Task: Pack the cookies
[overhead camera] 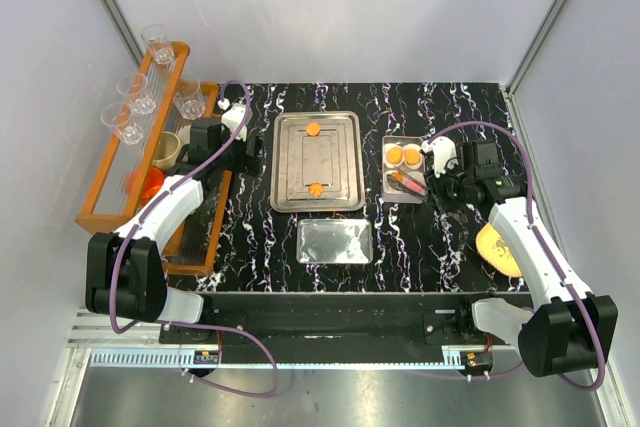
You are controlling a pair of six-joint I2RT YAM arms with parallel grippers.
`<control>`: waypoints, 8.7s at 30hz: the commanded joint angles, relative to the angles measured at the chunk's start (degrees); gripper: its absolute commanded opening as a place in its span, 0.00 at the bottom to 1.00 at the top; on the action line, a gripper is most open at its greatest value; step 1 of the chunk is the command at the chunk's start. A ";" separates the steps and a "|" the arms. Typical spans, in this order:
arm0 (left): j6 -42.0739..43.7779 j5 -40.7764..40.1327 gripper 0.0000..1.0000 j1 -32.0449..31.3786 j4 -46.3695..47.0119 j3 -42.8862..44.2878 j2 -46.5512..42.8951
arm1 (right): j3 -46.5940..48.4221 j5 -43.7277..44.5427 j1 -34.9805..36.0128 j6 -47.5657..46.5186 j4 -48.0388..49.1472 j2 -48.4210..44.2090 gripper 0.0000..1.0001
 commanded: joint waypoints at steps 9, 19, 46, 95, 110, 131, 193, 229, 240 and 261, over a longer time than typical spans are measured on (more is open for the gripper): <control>0.18 0.73 0.99 -0.12 1.95 2.08 0.13 | 0.30 -2.97 -0.34 -0.60 1.68 0.16 0.28; 0.26 0.64 0.99 -0.12 1.95 2.08 0.04 | 0.30 -2.62 -0.34 -0.78 1.51 0.07 0.45; 0.35 0.38 0.99 -0.13 1.86 2.08 -0.14 | 6.71 -1.57 -0.34 3.96 4.05 -0.02 0.48; 0.18 0.82 0.99 -0.12 1.43 2.34 0.13 | 5.13 5.74 -21.35 14.16 34.46 28.54 0.43; 0.26 0.82 0.99 -0.12 1.43 2.25 0.56 | 10.83 5.56 -21.35 10.83 26.39 37.40 0.48; 0.26 0.73 0.99 -0.12 1.07 2.51 0.56 | 15.41 6.53 -21.35 8.54 17.42 35.68 0.73; 12.57 11.45 0.99 -4.52 -2.00 -10.05 -7.43 | 7.77 0.72 27.08 10.03 6.51 34.08 0.66; 13.80 12.33 0.99 -4.52 -1.82 -11.55 -8.84 | 11.28 15.67 32.35 13.02 2.04 42.26 0.00; 16.08 24.01 0.99 -4.52 -3.32 -10.06 -11.12 | 17.95 14.34 32.44 11.00 -3.94 30.23 0.00; 6.95 43.97 0.99 -10.75 -5.78 7.07 -1.55 | 27.10 27.97 32.35 9.59 4.66 22.48 0.00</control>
